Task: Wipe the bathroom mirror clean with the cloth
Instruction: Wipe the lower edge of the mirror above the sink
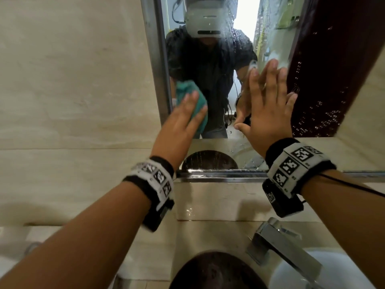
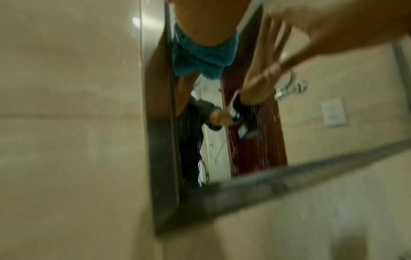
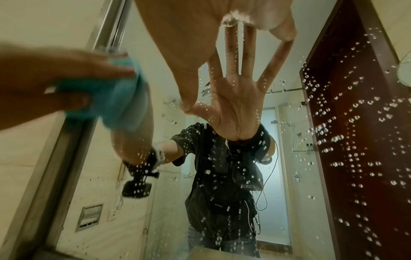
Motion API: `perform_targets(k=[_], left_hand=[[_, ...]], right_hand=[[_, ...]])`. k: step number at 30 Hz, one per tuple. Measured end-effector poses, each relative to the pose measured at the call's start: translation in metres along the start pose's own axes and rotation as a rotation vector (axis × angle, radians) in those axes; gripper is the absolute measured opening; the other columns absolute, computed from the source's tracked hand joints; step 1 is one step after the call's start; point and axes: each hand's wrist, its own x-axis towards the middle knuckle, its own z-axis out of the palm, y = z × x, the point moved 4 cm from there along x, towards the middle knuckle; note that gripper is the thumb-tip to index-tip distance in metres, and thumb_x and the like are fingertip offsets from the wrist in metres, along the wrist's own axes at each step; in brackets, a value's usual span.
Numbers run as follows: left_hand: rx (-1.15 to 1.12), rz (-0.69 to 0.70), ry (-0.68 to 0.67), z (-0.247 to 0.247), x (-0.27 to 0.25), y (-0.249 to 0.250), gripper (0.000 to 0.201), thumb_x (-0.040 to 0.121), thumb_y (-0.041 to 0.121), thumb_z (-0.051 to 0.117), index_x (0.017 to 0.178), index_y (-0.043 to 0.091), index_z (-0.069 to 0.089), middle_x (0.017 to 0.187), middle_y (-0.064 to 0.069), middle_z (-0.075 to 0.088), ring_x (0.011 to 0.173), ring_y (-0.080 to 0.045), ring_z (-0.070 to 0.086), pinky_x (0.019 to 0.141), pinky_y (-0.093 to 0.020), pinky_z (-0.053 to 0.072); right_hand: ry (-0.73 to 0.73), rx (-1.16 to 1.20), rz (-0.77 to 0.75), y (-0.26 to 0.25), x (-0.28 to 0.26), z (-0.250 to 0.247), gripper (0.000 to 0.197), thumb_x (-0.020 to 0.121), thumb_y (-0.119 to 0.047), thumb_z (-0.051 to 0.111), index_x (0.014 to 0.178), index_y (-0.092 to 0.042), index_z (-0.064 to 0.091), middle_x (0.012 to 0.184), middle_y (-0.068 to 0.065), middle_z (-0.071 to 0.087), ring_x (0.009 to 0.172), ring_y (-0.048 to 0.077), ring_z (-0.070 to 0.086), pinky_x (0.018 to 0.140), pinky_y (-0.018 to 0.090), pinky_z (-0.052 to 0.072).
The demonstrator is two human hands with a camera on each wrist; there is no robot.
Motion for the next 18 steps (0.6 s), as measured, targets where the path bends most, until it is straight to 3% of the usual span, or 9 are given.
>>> perform_targets(k=[3, 7, 11, 14, 18], left_hand=[[0.130, 0.065, -0.155, 0.027, -0.035, 0.004, 0.084, 0.061, -0.007, 0.070, 0.139, 0.006, 0.041, 0.148, -0.019, 0.032, 0.133, -0.035, 0.036, 0.103, -0.047, 0.028], [0.185, 0.172, -0.197, 0.015, -0.034, -0.002, 0.087, 0.058, -0.009, 0.077, 0.137, 0.009, 0.045, 0.146, -0.018, 0.037, 0.132, -0.035, 0.040, 0.104, -0.048, 0.032], [0.131, 0.056, -0.014, -0.019, 0.003, -0.012, 0.067, 0.072, -0.003, 0.055, 0.137, 0.005, 0.045, 0.146, -0.022, 0.035, 0.132, -0.038, 0.037, 0.105, -0.045, 0.028], [0.087, 0.020, 0.053, -0.010, 0.004, -0.012, 0.065, 0.076, -0.003, 0.045, 0.141, 0.004, 0.039, 0.149, -0.022, 0.029, 0.138, -0.036, 0.026, 0.111, -0.044, 0.024], [0.122, 0.120, -0.105, 0.046, -0.064, -0.006, 0.077, 0.064, -0.011, 0.067, 0.136, 0.006, 0.044, 0.145, -0.019, 0.037, 0.134, -0.034, 0.034, 0.105, -0.047, 0.033]], right_hand=[[0.072, 0.012, -0.011, 0.001, -0.008, 0.002, 0.113, 0.071, -0.042, 0.075, 0.150, -0.022, -0.003, 0.156, 0.015, -0.009, 0.143, 0.034, -0.007, 0.109, 0.064, 0.011], [0.110, -0.030, -0.118, -0.011, -0.038, 0.016, 0.105, 0.067, -0.035, 0.080, 0.150, -0.023, 0.016, 0.156, 0.013, 0.006, 0.142, 0.032, 0.013, 0.107, 0.064, 0.020], [0.046, -0.128, -0.062, -0.014, -0.039, 0.039, 0.107, 0.067, -0.034, 0.080, 0.150, -0.026, 0.013, 0.157, 0.012, 0.001, 0.144, 0.030, 0.005, 0.104, 0.068, 0.020], [0.022, -0.173, -0.060, -0.012, -0.038, 0.047, 0.116, 0.061, -0.040, 0.083, 0.151, -0.025, 0.011, 0.157, 0.014, 0.000, 0.144, 0.032, 0.004, 0.104, 0.067, 0.016], [0.062, -0.168, -0.082, -0.012, -0.039, 0.046, 0.120, 0.057, -0.040, 0.085, 0.151, -0.024, 0.012, 0.157, 0.015, 0.003, 0.143, 0.033, 0.005, 0.104, 0.067, 0.015]])
